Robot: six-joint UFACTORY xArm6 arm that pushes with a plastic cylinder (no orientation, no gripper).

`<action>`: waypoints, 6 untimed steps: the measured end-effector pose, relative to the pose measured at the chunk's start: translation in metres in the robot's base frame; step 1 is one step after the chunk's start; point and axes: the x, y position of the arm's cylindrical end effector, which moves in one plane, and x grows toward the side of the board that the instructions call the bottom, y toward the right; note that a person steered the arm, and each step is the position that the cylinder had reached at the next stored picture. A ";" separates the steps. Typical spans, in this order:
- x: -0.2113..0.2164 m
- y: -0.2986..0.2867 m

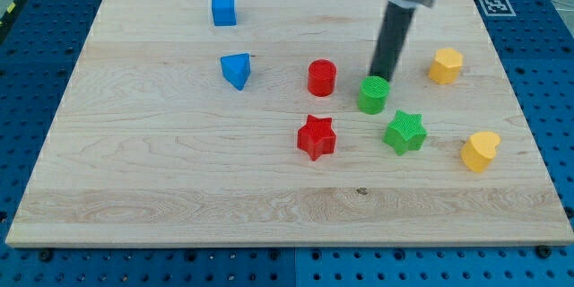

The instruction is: Move the arm parallel to the left of the red star

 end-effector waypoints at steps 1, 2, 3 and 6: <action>0.007 -0.029; 0.032 -0.029; 0.049 -0.018; 0.058 -0.044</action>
